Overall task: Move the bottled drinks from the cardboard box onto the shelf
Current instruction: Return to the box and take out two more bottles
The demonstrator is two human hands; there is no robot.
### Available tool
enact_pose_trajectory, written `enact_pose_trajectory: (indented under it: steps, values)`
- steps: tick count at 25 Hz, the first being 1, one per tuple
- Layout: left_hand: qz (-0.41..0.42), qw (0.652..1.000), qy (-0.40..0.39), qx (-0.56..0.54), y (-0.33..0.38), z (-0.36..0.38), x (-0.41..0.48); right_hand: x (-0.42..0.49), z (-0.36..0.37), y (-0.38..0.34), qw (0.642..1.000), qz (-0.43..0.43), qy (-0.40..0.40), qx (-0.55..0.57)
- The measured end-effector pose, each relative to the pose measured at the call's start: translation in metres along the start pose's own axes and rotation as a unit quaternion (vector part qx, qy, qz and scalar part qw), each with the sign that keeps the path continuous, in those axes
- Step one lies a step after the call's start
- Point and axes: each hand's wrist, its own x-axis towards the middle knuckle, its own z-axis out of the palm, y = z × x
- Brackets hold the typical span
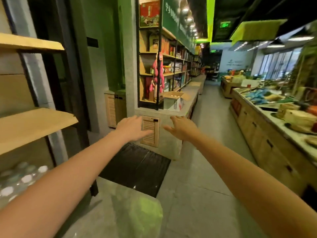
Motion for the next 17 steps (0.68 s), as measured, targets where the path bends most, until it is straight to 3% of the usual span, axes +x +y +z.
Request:
enact_pose_trajectory:
  steps: [5, 12, 17]
  values:
    - [0.070, 0.993, -0.024, -0.096, 0.130, 0.040, 0.083, 0.001, -0.019, 0.146, 0.998, 0.056, 0.000, -0.025]
    - [0.075, 0.994, -0.020, -0.079, 0.268, 0.094, 0.221, 0.049, -0.041, 0.336, 0.991, 0.117, -0.006, -0.067]
    - [0.106, 0.992, -0.028, -0.065, 0.329, 0.118, 0.315, 0.107, -0.038, 0.431, 0.988, 0.133, -0.007, -0.081]
